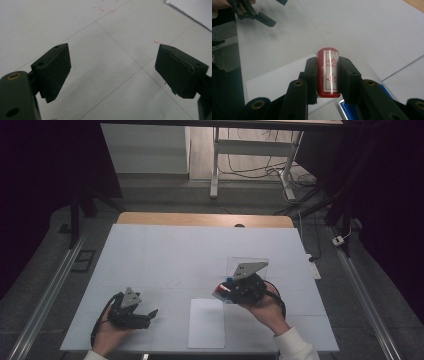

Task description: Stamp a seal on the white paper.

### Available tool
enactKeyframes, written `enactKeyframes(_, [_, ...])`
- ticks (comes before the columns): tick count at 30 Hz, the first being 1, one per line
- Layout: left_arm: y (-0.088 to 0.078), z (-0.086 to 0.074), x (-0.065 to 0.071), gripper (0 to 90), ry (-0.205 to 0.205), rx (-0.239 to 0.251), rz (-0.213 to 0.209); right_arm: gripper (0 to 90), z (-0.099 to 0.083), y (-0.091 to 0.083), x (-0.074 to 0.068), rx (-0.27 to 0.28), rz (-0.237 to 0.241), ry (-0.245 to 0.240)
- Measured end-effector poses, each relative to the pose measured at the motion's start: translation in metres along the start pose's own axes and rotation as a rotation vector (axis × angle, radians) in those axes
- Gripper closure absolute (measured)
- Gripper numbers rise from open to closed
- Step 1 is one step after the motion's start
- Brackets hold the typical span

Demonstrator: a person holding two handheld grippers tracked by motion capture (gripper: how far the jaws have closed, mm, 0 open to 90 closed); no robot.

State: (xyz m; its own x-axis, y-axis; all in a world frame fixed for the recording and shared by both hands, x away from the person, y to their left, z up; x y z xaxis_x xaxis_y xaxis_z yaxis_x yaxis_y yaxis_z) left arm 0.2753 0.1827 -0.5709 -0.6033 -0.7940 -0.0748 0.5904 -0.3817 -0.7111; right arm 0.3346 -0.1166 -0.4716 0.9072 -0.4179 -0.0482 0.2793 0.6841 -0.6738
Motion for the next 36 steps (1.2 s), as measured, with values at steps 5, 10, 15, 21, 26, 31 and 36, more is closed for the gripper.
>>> enactKeyframes(5, [0.0, 0.0, 0.0, 13.5, 0.001, -0.002, -0.002, 69.9, 0.001, 0.004, -0.007, -0.01, 0.013, -0.019])
enactKeyframes(10, [0.0, 0.0, 0.001, 13.5, 0.001, -0.002, -0.002, 70.0, 0.001, 0.009, -0.014, -0.026, 0.027, -0.038])
enactKeyframes(15, [0.0, 0.0, 0.001, 13.5, -0.001, -0.001, -0.003, 69.9, 0.001, 0.018, -0.023, -0.04, 0.058, -0.047])
enactKeyframes(21, [0.0, 0.0, 0.001, 13.5, 0.0, 0.0, -0.005, 70.0, -0.001, 0.029, -0.033, -0.068, 0.079, -0.075])
enactKeyframes(26, [0.0, 0.0, 0.001, 13.5, -0.001, 0.001, -0.004, 69.9, -0.004, 0.036, -0.039, -0.096, 0.092, -0.092])
enactKeyframes(31, [0.0, 0.0, 0.001, 13.5, 0.001, -0.002, -0.003, 70.0, -0.009, 0.042, -0.043, -0.131, 0.1, -0.107])
enactKeyframes(36, [0.0, 0.0, 0.001, 13.6, 0.0, -0.002, -0.003, 70.0, -0.015, 0.049, -0.048, -0.174, 0.108, -0.132])
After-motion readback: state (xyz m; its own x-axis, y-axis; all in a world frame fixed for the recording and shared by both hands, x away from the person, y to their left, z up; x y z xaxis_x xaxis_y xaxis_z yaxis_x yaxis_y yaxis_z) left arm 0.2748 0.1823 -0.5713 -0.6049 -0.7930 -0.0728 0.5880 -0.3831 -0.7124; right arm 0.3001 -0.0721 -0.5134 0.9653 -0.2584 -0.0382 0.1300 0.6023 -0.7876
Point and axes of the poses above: each handheld gripper's, and its own axes: y roughly forward along the jaws, z roughly out of its top, x roughly to its right, the point moved 6 cm from there along y, roughly forward along the jaws, and after that the axes turned 4 degrees about y, right-handed, at the moved point
